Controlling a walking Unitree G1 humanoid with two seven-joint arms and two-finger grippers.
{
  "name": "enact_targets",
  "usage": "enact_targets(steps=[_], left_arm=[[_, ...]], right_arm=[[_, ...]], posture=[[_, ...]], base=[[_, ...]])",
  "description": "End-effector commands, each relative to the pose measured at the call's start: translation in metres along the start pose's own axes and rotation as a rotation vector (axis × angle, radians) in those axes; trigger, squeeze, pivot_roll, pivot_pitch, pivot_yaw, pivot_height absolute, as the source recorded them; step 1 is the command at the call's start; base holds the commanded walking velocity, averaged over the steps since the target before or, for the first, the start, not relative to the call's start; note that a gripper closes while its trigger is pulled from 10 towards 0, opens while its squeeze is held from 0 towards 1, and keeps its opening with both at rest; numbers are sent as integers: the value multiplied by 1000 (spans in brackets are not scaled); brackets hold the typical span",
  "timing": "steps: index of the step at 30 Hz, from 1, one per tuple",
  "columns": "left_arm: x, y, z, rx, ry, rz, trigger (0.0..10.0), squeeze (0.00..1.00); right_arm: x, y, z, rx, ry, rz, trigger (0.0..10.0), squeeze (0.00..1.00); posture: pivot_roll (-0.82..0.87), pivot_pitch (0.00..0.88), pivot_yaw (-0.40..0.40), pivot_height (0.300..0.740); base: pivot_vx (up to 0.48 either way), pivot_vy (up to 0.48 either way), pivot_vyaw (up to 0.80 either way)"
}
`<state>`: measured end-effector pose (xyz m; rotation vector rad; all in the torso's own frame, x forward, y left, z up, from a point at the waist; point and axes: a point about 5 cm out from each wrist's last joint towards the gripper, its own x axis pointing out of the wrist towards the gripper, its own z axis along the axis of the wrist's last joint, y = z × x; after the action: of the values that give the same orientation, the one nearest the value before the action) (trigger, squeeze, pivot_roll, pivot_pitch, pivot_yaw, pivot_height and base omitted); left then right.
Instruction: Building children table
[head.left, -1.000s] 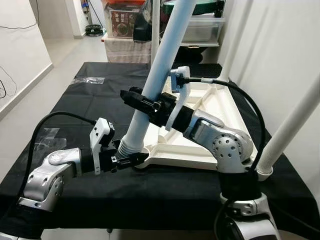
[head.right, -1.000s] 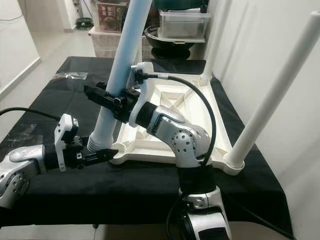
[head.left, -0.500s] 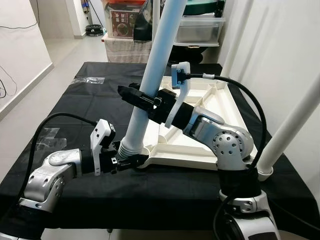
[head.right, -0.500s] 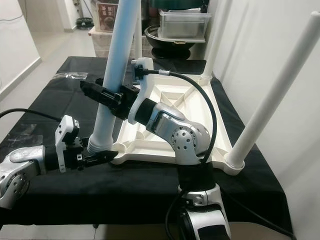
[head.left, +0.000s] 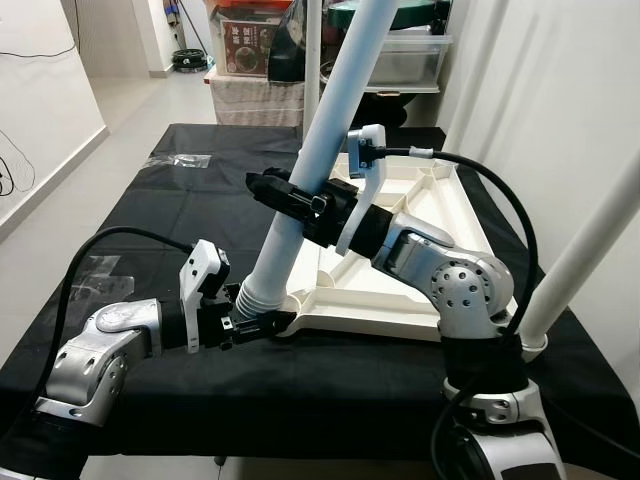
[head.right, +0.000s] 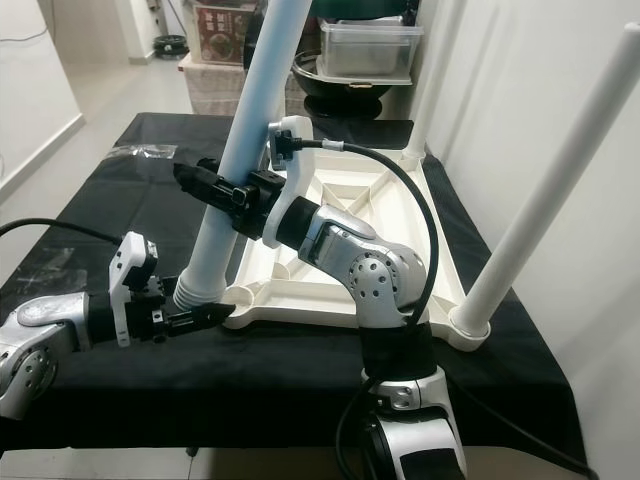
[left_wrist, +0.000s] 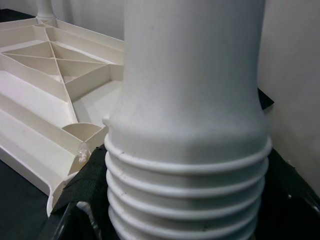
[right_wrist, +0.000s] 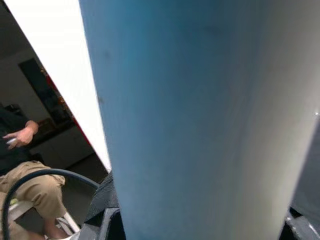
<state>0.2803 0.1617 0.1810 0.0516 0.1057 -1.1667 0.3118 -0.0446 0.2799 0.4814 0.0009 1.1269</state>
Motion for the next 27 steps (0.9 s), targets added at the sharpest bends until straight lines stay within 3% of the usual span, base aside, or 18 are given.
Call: enact_targets(steps=[1, 4, 5, 15, 16, 17, 18, 27], left_arm=[[3, -6, -2, 14, 24, -46, 10000, 0], [3, -6, -2, 14, 24, -49, 10000, 0], [3, -7, -2, 14, 24, -50, 10000, 0], [3, -7, -2, 11, 27, -53, 10000, 0], [2, -7, -3, 10, 29, -54, 10000, 0], [2, -7, -3, 10, 29, -54, 10000, 0], [2, -7, -3, 9, 30, -55, 10000, 0], [-1, -7, -3, 14, 38, -51, 10000, 0]], right_arm=[[5, 9, 6, -5, -11, 57, 10000, 1000], [7, 7, 7, -10, -2, 38, 10000, 1000], [7, 6, 7, -15, 1, 31, 10000, 0], [6, 7, 8, -22, -2, 55, 10000, 0], [6, 8, 8, -19, -6, 60, 1725, 0], [6, 8, 8, -19, -6, 60, 1725, 0], [5, 8, 9, -15, -12, 64, 0, 0], [3, 6, 10, -21, -21, 69, 0, 0]], posture=[[4, 0, -42, 740], [4, 0, -42, 740], [6, 0, -43, 740], [3, 0, -42, 740], [3, 0, -42, 740], [3, 0, -42, 740], [2, 0, -42, 740], [8, 0, -44, 740]], base=[[0, 0, 0], [0, 0, 0], [0, 0, 0], [0, 0, 0], [0, 0, 0], [0, 0, 0], [0, 0, 0], [0, 0, 0]])
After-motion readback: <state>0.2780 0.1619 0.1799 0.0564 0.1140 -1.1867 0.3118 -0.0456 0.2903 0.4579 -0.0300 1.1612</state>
